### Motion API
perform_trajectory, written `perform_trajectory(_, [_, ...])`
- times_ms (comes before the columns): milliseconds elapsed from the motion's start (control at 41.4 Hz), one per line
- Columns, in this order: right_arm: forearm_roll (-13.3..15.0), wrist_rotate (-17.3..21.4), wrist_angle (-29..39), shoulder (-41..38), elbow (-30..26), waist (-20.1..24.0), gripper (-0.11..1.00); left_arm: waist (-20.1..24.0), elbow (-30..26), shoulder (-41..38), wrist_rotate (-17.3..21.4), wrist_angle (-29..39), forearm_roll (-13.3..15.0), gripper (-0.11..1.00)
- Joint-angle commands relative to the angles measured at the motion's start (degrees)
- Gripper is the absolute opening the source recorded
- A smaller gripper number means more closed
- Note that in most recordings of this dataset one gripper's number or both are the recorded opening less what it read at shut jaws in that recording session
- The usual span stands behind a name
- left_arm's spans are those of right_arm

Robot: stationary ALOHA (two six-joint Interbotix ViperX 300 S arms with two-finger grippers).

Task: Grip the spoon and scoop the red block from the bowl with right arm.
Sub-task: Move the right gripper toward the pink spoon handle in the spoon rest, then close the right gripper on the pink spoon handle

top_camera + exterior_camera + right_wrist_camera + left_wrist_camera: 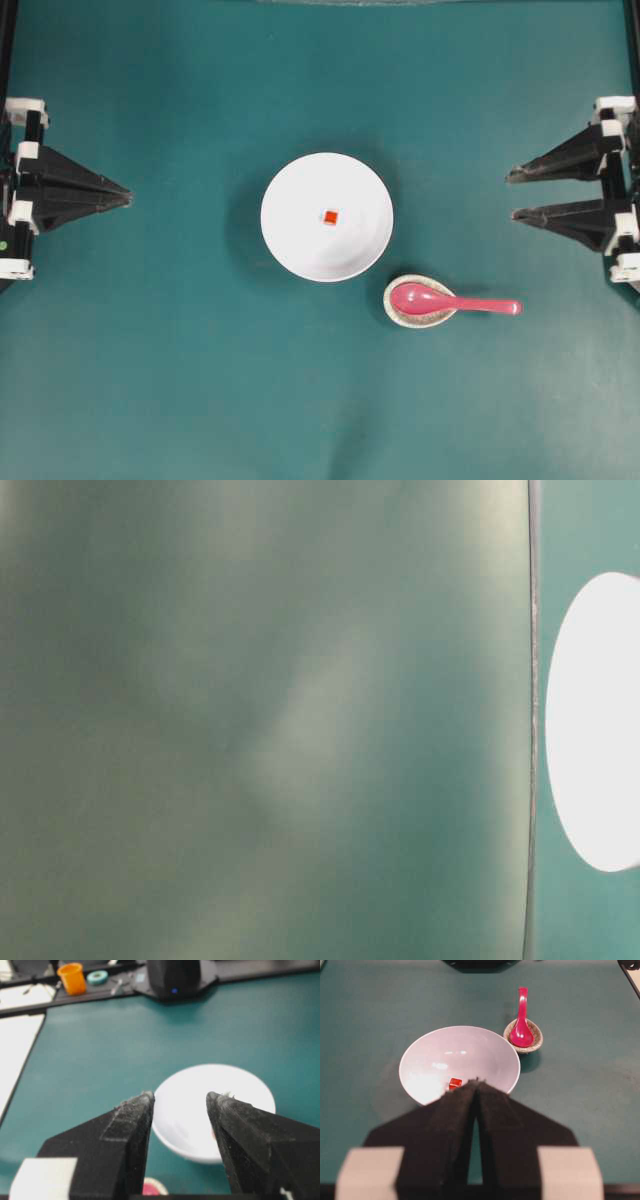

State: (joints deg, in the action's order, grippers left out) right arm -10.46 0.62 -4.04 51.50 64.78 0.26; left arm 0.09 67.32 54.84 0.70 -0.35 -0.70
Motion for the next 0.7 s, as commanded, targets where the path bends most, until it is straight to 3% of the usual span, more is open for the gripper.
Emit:
perform_trajectory(0, [-1.5,0.1,-0.2,-1.8,-0.7,0.4,0.53,0.0,-1.3,-0.4,0.1,-0.3,-0.2,0.01])
perform_trajectory(145, [-2.2,0.1,-2.5,-5.1,-0.2,2.5,0.53,0.0,-1.3,-0.4,0.1,-0.3,-0.2,0.01])
perform_trajectory(266, [-4.2,0.1,-8.3,-9.0,0.9,5.9,0.53,0.0,-1.2,-0.4,0.1,-0.3,-0.2,0.01])
perform_trajectory(459, [-11.4,-0.1,-24.3,-16.4,3.9,12.5,0.53,0.0,-1.2,-0.4,0.1,-0.3,-0.2,0.01])
perform_trajectory(676, [-17.8,-0.4,-35.5,-23.5,6.7,18.2,0.53,-0.1,-1.1,-0.4,0.1,-0.3,-0.2,0.01])
